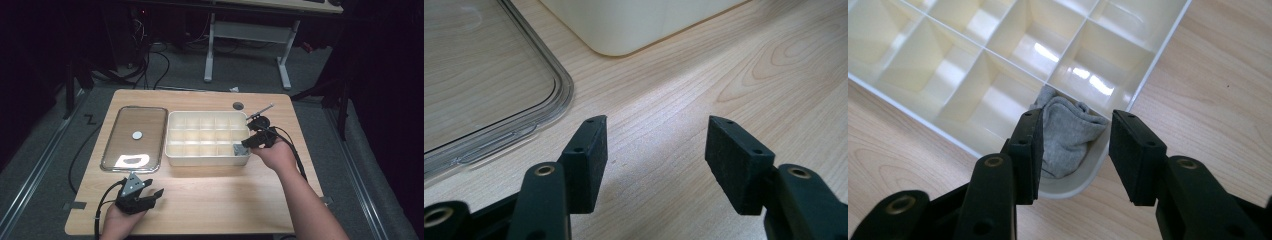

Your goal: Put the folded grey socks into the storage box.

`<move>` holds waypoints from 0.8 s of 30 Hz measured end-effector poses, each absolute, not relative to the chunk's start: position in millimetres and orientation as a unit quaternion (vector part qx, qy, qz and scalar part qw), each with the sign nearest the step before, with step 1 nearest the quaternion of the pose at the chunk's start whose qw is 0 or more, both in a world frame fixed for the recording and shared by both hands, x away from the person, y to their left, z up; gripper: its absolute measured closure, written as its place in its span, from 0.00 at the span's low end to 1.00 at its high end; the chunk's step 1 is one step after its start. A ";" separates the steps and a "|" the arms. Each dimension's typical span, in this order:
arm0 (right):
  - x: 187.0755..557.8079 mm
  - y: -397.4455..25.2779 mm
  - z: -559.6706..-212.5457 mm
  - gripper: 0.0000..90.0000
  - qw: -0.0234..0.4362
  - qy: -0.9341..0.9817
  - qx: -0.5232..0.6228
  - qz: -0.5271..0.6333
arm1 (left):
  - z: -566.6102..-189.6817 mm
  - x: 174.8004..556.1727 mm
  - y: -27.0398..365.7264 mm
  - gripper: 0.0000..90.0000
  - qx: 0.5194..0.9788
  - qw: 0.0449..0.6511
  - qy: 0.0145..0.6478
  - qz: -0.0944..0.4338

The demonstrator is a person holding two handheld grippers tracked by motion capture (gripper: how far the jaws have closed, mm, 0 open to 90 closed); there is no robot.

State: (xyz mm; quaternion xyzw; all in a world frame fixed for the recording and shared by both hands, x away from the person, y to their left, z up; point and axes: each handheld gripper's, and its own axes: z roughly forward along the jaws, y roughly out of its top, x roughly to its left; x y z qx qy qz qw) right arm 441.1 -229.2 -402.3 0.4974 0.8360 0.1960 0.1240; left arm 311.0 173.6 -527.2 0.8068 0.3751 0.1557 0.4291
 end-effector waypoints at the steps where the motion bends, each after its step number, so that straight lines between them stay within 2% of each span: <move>1: 434.1 -231.2 -401.7 0.67 0.133 0.832 0.495 0.211 | -527.0 310.6 174.2 0.48 0.807 0.429 0.376 0.156; 7: 409.0 -238.0 -406.5 0.67 0.148 0.822 0.490 0.251 | -527.5 310.5 175.4 0.48 0.805 0.429 0.379 0.155; 12: 385.8 -246.2 -415.4 0.63 0.174 0.809 0.481 0.291 | -527.1 307.8 175.4 0.48 0.807 0.426 0.377 0.157; 16: 370.3 -252.1 -425.7 0.60 0.174 0.796 0.484 0.319 | -526.7 305.4 173.4 0.48 0.806 0.429 0.376 0.159; 24: 319.9 -260.8 -470.2 0.54 0.210 0.768 0.478 0.372 | -525.5 301.3 164.2 0.47 0.811 0.426 0.365 0.163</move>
